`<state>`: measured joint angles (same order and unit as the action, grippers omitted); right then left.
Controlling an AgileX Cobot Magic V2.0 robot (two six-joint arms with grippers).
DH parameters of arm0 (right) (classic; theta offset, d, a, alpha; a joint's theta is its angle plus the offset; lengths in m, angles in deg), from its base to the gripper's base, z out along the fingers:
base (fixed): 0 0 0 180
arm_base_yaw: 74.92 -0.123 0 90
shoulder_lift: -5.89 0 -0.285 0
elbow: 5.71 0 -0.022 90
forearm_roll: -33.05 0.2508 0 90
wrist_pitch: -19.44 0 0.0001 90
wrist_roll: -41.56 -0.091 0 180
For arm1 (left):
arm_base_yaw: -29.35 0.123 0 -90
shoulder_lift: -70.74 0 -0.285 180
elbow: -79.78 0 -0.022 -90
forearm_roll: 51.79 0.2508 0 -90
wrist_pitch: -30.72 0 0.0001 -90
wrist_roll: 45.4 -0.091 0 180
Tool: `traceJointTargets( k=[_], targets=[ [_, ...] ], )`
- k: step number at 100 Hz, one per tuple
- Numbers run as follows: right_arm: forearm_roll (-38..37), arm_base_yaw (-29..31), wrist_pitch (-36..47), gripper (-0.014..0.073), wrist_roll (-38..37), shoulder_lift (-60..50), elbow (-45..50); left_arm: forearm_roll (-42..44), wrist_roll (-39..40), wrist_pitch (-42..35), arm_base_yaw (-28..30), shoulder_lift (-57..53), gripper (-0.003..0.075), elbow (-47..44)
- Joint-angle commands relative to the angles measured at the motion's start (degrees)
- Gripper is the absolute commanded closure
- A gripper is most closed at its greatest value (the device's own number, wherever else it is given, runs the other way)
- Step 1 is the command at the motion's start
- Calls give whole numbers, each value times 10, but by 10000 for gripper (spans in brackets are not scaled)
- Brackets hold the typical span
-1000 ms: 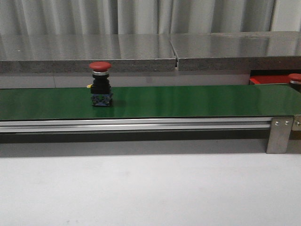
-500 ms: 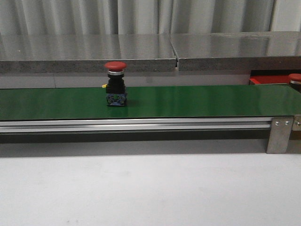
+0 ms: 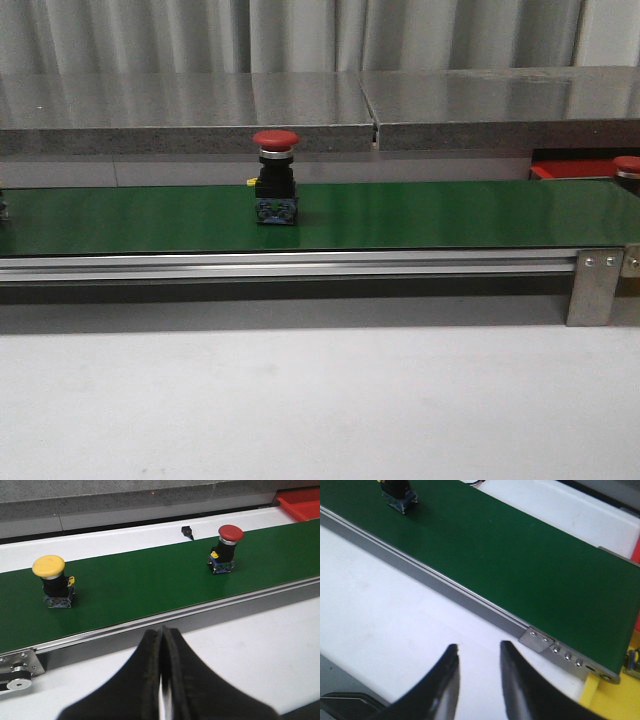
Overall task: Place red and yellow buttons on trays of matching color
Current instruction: 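Lower the right gripper onto the red button riding the belt and grasp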
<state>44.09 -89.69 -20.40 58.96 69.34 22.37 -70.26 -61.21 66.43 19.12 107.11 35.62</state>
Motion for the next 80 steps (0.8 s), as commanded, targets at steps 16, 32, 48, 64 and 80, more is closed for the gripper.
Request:
traceJointTargets(
  k=[16, 32, 48, 64, 80],
  targets=[
    [69, -11, -24, -3, 6, 135, -143, -13, 2, -40, -4, 1, 739, 16],
    [81, -12, -78, 0, 6, 217, -229, -13, 2, -40, -4, 1, 739, 16],
    [81, -12, -135, 0, 6, 292, -317, -13, 2, -40, -4, 1, 739, 16],
    [80, -25, -179, 0, 6, 363, -397, -13, 2, -40, -4, 1, 739, 16],
    [80, -43, -217, 0, 4, 426, -467, -13, 2, -40, -4, 1, 739, 16]
  ],
)
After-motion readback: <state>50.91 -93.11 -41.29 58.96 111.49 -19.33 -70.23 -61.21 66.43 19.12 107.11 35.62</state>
